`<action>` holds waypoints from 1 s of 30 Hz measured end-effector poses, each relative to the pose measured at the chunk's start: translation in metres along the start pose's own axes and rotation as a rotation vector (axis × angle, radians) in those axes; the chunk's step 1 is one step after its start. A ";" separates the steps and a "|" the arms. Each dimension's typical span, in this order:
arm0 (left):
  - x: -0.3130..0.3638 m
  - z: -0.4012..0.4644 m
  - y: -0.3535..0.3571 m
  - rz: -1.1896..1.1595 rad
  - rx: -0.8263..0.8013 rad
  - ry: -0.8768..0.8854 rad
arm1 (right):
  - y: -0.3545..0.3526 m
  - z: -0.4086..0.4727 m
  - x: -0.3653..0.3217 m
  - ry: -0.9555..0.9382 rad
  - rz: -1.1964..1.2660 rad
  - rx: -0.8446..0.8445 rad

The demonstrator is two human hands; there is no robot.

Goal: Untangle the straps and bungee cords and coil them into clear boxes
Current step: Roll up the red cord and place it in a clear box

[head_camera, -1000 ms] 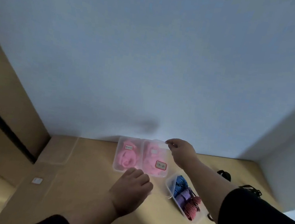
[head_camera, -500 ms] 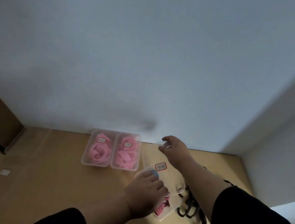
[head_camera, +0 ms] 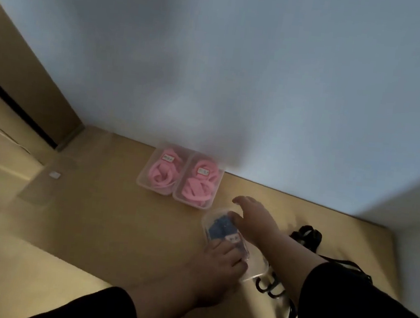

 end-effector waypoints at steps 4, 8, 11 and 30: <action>0.009 0.001 0.017 0.007 -0.040 -0.058 | 0.014 0.004 0.004 -0.019 -0.013 -0.070; 0.009 0.003 0.025 -0.033 -0.026 -0.129 | 0.019 0.009 0.007 -0.036 0.018 -0.077; 0.009 0.004 0.027 -0.066 -0.016 -0.152 | 0.020 0.013 0.013 -0.025 0.033 -0.070; 0.014 -0.005 0.042 -0.035 0.094 -0.129 | 0.047 0.005 0.007 -0.538 -0.478 -0.160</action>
Point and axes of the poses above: each hand's wrist, its own z-axis towards the middle knuckle, its own y-axis out of the palm, x = y × z, the point moved 3 cm from there along z, towards the middle knuckle, and after that the axes turned 3 degrees about -z, right-handed, at the moved point
